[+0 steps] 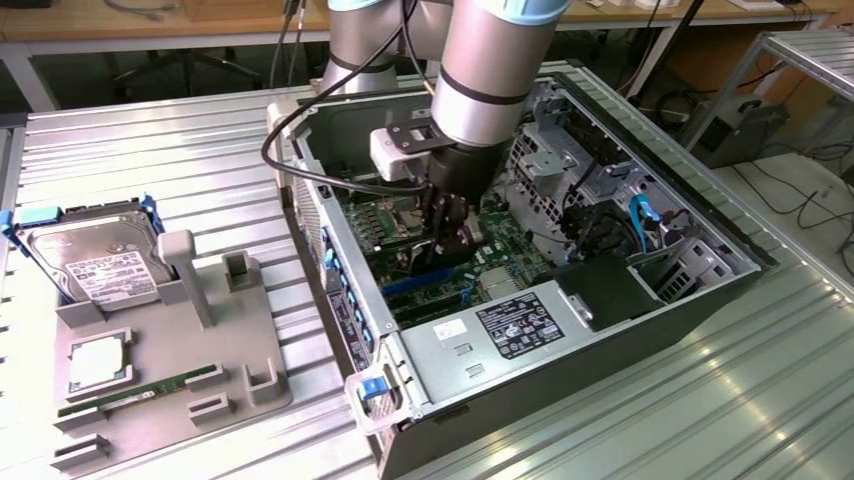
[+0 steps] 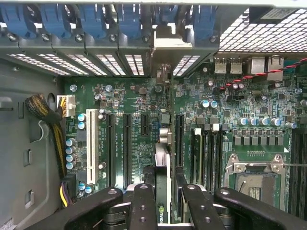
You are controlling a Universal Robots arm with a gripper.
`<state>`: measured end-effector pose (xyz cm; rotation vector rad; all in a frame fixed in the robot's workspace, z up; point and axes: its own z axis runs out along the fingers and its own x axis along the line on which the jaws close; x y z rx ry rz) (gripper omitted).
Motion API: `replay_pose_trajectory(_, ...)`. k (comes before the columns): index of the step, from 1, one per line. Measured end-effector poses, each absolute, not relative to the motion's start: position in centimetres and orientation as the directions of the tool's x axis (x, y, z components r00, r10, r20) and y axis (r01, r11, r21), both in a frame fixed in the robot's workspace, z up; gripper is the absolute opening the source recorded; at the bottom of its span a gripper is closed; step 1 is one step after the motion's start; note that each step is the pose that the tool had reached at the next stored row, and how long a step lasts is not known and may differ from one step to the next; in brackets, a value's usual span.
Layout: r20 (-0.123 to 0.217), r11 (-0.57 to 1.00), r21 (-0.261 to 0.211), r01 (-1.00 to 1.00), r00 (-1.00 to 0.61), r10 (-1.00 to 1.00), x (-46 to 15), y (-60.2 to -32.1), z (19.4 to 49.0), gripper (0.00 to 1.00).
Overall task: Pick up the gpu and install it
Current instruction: 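Insert the gpu into the slot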
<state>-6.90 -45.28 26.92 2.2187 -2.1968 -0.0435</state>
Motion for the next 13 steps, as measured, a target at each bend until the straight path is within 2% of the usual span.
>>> replay_pose_trajectory(13,-0.008,0.0,0.033,-0.999,-0.001,-1.0,-7.21,-45.6,26.47,0.26)
